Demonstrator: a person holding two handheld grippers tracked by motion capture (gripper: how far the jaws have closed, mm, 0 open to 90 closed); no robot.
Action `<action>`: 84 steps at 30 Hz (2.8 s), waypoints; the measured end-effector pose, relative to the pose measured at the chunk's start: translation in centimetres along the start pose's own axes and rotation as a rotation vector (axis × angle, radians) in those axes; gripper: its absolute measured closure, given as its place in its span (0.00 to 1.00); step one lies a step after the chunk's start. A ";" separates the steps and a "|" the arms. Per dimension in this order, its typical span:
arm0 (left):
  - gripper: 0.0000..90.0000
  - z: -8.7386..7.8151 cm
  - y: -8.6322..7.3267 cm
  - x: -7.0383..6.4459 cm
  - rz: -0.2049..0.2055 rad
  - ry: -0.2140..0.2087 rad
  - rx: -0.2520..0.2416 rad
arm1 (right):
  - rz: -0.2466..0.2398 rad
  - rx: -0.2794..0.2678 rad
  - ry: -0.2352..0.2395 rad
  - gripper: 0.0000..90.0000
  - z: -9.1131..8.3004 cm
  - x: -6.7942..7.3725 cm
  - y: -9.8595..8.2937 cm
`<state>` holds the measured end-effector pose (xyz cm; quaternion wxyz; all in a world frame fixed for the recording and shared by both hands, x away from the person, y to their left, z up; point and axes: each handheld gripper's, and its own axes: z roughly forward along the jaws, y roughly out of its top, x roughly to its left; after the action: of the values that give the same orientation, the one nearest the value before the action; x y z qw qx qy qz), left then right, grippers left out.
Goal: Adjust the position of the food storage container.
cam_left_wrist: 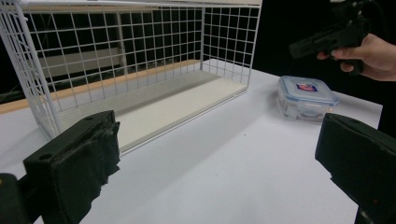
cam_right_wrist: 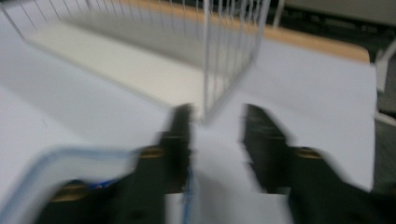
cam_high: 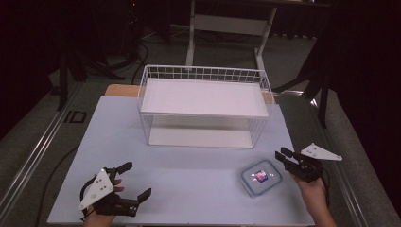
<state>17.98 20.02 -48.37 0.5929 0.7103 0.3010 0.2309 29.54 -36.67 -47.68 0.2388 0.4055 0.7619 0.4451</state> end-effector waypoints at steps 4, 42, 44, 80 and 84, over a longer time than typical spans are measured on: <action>0.01 0.0 0.0 -0.2 0.009 -0.003 -0.001 | -0.002 0.048 -0.006 1.00 0.0 -0.3 -1.3; 0.01 0.4 0.0 -0.4 0.020 -0.014 0.016 | -0.024 0.253 0.171 1.00 1.9 4.7 -5.2; 0.01 0.4 0.0 -0.4 0.019 -0.012 0.017 | -0.035 0.264 0.197 1.00 2.3 5.3 -4.8; 0.01 0.5 -0.1 -0.5 0.028 -0.021 0.032 | -0.065 0.302 0.426 1.00 8.5 15.2 -1.4; 0.01 0.5 -0.2 -0.4 0.024 -0.022 0.031 | -0.075 0.303 0.452 1.00 9.3 16.2 -1.0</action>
<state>17.98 19.38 -48.61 0.5821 0.7256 0.2896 0.2255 26.81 -19.02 -53.16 0.0159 0.2986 0.8681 0.3962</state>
